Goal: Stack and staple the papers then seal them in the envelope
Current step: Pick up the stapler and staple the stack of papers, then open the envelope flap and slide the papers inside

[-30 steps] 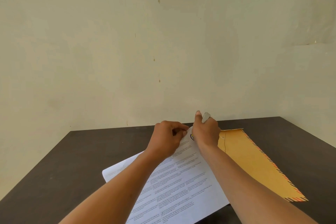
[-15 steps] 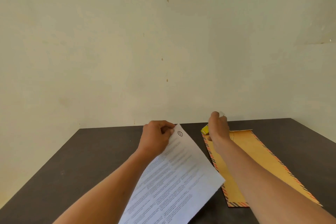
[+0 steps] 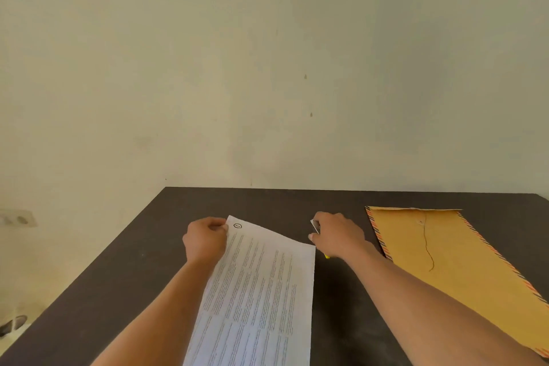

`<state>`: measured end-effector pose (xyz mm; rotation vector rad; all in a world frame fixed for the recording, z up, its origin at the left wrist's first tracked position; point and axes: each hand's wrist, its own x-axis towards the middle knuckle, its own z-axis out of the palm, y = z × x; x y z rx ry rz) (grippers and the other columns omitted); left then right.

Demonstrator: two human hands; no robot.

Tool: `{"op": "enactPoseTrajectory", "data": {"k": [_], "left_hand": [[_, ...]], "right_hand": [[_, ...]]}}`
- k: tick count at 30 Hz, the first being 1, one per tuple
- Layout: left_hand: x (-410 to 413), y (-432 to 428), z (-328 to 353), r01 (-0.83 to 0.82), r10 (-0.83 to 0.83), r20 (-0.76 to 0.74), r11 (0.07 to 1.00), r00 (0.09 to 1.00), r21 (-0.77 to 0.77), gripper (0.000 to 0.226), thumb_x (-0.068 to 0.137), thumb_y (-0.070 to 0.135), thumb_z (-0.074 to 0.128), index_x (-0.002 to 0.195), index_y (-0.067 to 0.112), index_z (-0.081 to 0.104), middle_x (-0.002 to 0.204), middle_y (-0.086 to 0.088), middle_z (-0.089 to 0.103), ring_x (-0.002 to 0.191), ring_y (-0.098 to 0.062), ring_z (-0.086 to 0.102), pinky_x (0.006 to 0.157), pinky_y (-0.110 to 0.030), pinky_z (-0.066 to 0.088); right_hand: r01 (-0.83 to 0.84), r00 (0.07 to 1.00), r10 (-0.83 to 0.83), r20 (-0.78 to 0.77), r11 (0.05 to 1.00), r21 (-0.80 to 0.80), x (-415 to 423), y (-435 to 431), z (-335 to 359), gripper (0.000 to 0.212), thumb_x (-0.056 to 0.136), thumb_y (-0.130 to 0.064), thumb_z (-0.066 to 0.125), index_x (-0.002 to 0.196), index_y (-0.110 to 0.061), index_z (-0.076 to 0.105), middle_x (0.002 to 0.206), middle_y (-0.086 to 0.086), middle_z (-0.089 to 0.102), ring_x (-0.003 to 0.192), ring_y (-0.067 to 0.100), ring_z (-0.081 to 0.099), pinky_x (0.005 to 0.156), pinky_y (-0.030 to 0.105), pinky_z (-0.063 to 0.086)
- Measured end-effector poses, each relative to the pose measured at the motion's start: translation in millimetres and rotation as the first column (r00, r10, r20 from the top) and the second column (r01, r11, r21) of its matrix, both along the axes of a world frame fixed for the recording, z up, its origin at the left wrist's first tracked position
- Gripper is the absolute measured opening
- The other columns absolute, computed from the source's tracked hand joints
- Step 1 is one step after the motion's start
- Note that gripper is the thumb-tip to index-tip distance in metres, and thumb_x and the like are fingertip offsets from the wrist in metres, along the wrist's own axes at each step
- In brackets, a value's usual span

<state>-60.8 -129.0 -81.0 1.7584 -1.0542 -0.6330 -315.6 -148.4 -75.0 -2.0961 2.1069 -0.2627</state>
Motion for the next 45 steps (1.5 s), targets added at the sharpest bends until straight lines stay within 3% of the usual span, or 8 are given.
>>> {"op": "enactPoseTrajectory", "data": {"k": [5, 11, 15, 18, 24, 33, 38, 45], "left_hand": [[12.6, -1.6, -30.4, -0.13, 0.133, -0.016, 0.985, 0.991, 0.114, 0.026, 0.095, 0.007, 0.055, 0.109, 0.013, 0.076, 0.085, 0.001, 0.065, 0.064, -0.009, 0.055, 0.051, -0.022, 0.04], [2.0, -3.6, -35.0, -0.185, 0.163, 0.141, 0.97, 0.977, 0.161, 0.035, 0.09, 0.001, 0.046, 0.069, 0.026, 0.057, 0.075, 0.002, 0.059, 0.067, -0.021, 0.06, 0.063, -0.038, 0.057], [-5.9, -1.8, -40.8, -0.111, 0.083, 0.2, 0.985, 0.976, 0.134, 0.02, 0.092, 0.006, 0.051, 0.082, 0.021, 0.061, 0.077, 0.005, 0.06, 0.066, -0.014, 0.057, 0.055, -0.029, 0.047], [-4.5, -1.8, -45.8, -0.052, 0.016, 0.293, 0.992, 0.956, 0.116, 0.01, 0.091, 0.016, 0.058, 0.097, 0.018, 0.065, 0.095, -0.001, 0.065, 0.085, -0.021, 0.063, 0.073, -0.039, 0.057], [-9.4, 2.9, -36.9, -0.032, -0.072, 0.487, 0.979, 0.871, 0.202, 0.043, 0.096, 0.034, 0.058, 0.136, 0.018, 0.054, 0.135, -0.01, 0.053, 0.125, -0.031, 0.045, 0.097, -0.041, 0.045], [-103.6, -6.5, -6.0, 0.265, -0.258, 0.495, 0.963, 0.83, 0.057, 0.045, 0.097, 0.031, 0.06, 0.14, 0.022, 0.053, 0.145, -0.007, 0.05, 0.134, -0.03, 0.042, 0.105, -0.042, 0.042], [-182.8, -9.0, -12.1, 0.602, -0.507, 0.573, 0.798, 0.644, 0.03, 0.041, 0.095, 0.032, 0.059, 0.135, 0.026, 0.058, 0.141, 0.001, 0.053, 0.134, -0.021, 0.042, 0.107, -0.036, 0.042], [-257.7, 3.1, -38.3, 0.789, -0.705, 0.692, 0.511, 0.157, 0.341, 0.047, 0.099, 0.037, 0.05, 0.145, 0.028, 0.049, 0.156, 0.002, 0.041, 0.147, -0.023, 0.029, 0.12, -0.045, 0.029]], "right_hand": [[0.066, 0.998, -0.066, -0.008, 0.998, 0.017, 9.2, -7.6, -32.9, 0.044, 0.095, -0.041, 0.062, 0.134, -0.024, 0.053, 0.128, 0.004, 0.06, 0.109, 0.025, 0.065, 0.088, 0.041, 0.059], [0.112, 0.994, -0.112, 0.011, 0.994, -0.016, 12.6, -8.5, -49.8, 0.055, 0.098, -0.049, 0.055, 0.147, -0.024, 0.044, 0.144, 0.005, 0.052, 0.121, 0.025, 0.061, 0.087, 0.034, 0.056], [0.116, 0.992, -0.116, 0.054, 0.993, -0.001, 11.0, -7.7, -48.2, 0.055, 0.099, -0.048, 0.054, 0.147, -0.023, 0.043, 0.144, 0.006, 0.051, 0.122, 0.024, 0.06, 0.088, 0.035, 0.056], [0.123, 0.986, -0.124, 0.111, 0.992, 0.018, 8.9, -6.4, -44.9, 0.054, 0.099, -0.048, 0.053, 0.145, -0.021, 0.045, 0.14, 0.005, 0.053, 0.12, 0.023, 0.06, 0.089, 0.036, 0.056], [0.145, 0.974, -0.14, 0.178, 0.989, -0.015, -16.9, 3.0, -27.9, 0.044, 0.099, -0.047, 0.052, 0.135, -0.02, 0.053, 0.134, 0.004, 0.056, 0.12, 0.024, 0.058, 0.088, 0.037, 0.054], [0.247, 0.963, -0.235, 0.135, 0.966, -0.079, -108.6, 28.5, 6.4, 0.032, 0.099, -0.039, 0.056, 0.118, -0.015, 0.065, 0.122, 0.004, 0.064, 0.11, 0.024, 0.06, 0.083, 0.034, 0.051], [0.328, 0.943, -0.327, 0.062, 0.945, 0.002, -153.9, 46.0, -3.1, 0.044, 0.096, -0.045, 0.059, 0.134, -0.022, 0.057, 0.143, 0.004, 0.051, 0.13, 0.029, 0.048, 0.102, 0.045, 0.049], [0.313, 0.95, -0.308, -0.055, 0.94, 0.134, -179.8, 67.9, -33.7, 0.06, 0.092, -0.057, 0.058, 0.144, -0.028, 0.048, 0.15, 0.002, 0.042, 0.141, 0.03, 0.038, 0.11, 0.049, 0.042]]}}
